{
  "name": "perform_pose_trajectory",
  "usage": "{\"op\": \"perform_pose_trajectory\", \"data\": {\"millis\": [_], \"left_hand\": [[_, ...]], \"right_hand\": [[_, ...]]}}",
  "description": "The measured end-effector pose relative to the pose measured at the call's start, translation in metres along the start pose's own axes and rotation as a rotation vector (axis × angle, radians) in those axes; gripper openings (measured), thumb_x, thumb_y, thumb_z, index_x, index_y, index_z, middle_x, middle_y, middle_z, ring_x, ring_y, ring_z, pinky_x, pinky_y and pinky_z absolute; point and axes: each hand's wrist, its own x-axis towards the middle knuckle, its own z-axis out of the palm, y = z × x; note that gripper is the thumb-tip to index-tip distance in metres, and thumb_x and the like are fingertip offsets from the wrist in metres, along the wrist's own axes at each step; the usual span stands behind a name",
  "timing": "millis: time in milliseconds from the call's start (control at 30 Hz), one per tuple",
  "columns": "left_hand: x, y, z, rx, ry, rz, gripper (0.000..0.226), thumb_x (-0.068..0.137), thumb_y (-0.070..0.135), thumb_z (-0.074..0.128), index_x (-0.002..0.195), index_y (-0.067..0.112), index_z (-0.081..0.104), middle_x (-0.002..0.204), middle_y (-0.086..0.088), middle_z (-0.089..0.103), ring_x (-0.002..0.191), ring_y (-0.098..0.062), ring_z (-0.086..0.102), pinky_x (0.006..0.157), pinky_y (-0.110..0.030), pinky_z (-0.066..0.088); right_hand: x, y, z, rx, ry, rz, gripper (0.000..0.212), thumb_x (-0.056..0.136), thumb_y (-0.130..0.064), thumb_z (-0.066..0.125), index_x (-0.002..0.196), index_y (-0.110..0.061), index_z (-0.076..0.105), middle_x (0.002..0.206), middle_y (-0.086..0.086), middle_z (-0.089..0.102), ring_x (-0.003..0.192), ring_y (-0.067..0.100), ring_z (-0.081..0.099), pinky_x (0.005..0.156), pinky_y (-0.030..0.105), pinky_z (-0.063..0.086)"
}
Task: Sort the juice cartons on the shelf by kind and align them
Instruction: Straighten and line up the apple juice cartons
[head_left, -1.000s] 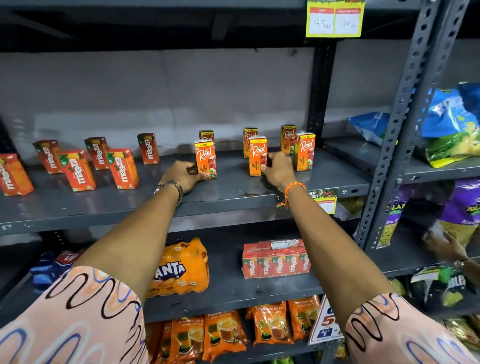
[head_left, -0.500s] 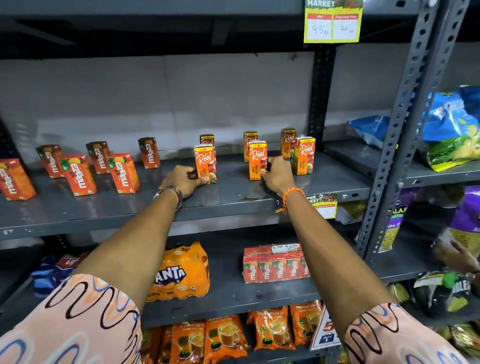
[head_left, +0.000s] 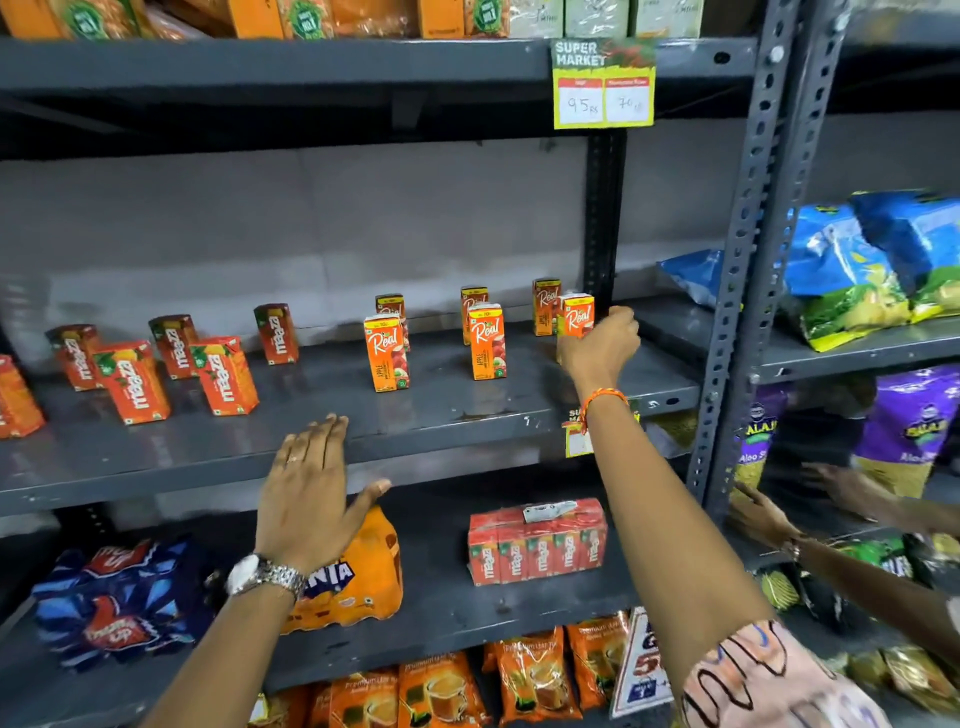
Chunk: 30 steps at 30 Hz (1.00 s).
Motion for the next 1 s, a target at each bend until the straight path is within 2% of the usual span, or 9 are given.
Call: {"op": "perform_pose_trajectory", "data": {"millis": [133, 200, 300, 367, 633, 733, 833, 933, 1000], "left_hand": [[0.0, 0.0, 0.0, 0.031, 0.012, -0.007, 0.089, 0.087, 0.071, 0.031, 0.147, 0.006, 0.038, 0.148, -0.014, 0.046, 0.135, -0.033, 0.045, 0.117, -0.046, 0.028], [0.001, 0.001, -0.001, 0.038, 0.0, -0.012, 0.088, 0.086, 0.071, 0.031, 0.146, 0.007, 0.039, 0.148, -0.014, 0.047, 0.134, -0.032, 0.046, 0.117, -0.046, 0.028], [0.0, 0.002, 0.0, 0.034, 0.004, -0.015, 0.088, 0.085, 0.07, 0.03, 0.145, 0.007, 0.041, 0.147, -0.014, 0.048, 0.134, -0.032, 0.046, 0.117, -0.046, 0.028], [0.0, 0.001, 0.0, 0.034, 0.0, -0.017, 0.089, 0.085, 0.071, 0.029, 0.145, 0.006, 0.041, 0.147, -0.014, 0.048, 0.134, -0.033, 0.047, 0.117, -0.046, 0.029], [0.002, 0.001, 0.005, -0.001, 0.034, -0.015, 0.09, 0.084, 0.072, 0.028, 0.146, 0.006, 0.04, 0.147, -0.014, 0.047, 0.135, -0.032, 0.045, 0.117, -0.046, 0.027], [0.001, -0.001, 0.007, -0.007, 0.046, -0.006, 0.089, 0.084, 0.071, 0.03, 0.146, 0.007, 0.039, 0.149, -0.012, 0.046, 0.137, -0.03, 0.044, 0.118, -0.044, 0.025], [0.002, -0.001, 0.005, -0.046, 0.06, 0.013, 0.086, 0.085, 0.067, 0.038, 0.147, 0.008, 0.04, 0.15, -0.011, 0.045, 0.137, -0.029, 0.043, 0.119, -0.044, 0.025], [0.0, -0.006, 0.0, -0.103, 0.026, 0.043, 0.081, 0.086, 0.062, 0.044, 0.15, 0.013, 0.037, 0.154, -0.006, 0.04, 0.141, -0.025, 0.039, 0.12, -0.041, 0.024], [0.0, -0.018, -0.004, -0.202, 0.012, 0.084, 0.072, 0.089, 0.054, 0.048, 0.151, 0.019, 0.036, 0.156, 0.0, 0.038, 0.143, -0.021, 0.036, 0.12, -0.037, 0.021]], "right_hand": [[0.015, 0.002, 0.012, -0.214, -0.197, 0.042, 0.096, 0.062, -0.038, 0.09, 0.133, 0.005, 0.041, 0.135, 0.02, 0.054, 0.128, 0.036, 0.05, 0.104, 0.041, 0.044], [0.016, 0.008, 0.018, -0.291, -0.233, -0.004, 0.089, 0.066, -0.038, 0.087, 0.131, 0.005, 0.044, 0.131, 0.02, 0.057, 0.124, 0.036, 0.054, 0.101, 0.041, 0.047], [0.015, 0.015, 0.022, -0.282, -0.203, -0.015, 0.063, 0.071, -0.022, 0.083, 0.12, 0.004, 0.052, 0.121, 0.022, 0.064, 0.115, 0.037, 0.062, 0.09, 0.039, 0.053], [0.015, 0.017, 0.023, -0.268, -0.186, -0.017, 0.054, 0.073, -0.017, 0.081, 0.115, 0.003, 0.056, 0.117, 0.022, 0.066, 0.111, 0.038, 0.064, 0.087, 0.04, 0.055], [0.014, 0.017, 0.02, -0.329, -0.21, -0.007, 0.058, 0.075, -0.025, 0.081, 0.12, 0.002, 0.055, 0.122, 0.02, 0.065, 0.115, 0.036, 0.063, 0.092, 0.039, 0.053], [0.008, 0.01, 0.013, -0.345, -0.211, 0.0, 0.082, 0.075, -0.032, 0.078, 0.134, 0.007, 0.039, 0.134, 0.023, 0.053, 0.127, 0.039, 0.05, 0.103, 0.043, 0.046], [-0.017, 0.002, 0.008, -0.144, -0.015, 0.034, 0.107, 0.07, -0.029, 0.072, 0.153, 0.0, 0.013, 0.157, 0.026, 0.025, 0.141, 0.044, 0.029, 0.11, 0.055, 0.033], [-0.066, -0.013, 0.012, -0.004, 0.158, -0.172, 0.11, 0.069, -0.02, 0.069, 0.156, -0.01, 0.003, 0.164, 0.021, 0.007, 0.147, 0.043, 0.018, 0.112, 0.06, 0.026], [-0.103, -0.023, 0.022, 0.049, 0.151, -0.331, 0.102, 0.075, -0.018, 0.064, 0.156, -0.009, 0.002, 0.165, 0.02, 0.001, 0.149, 0.041, 0.012, 0.114, 0.059, 0.02]]}}
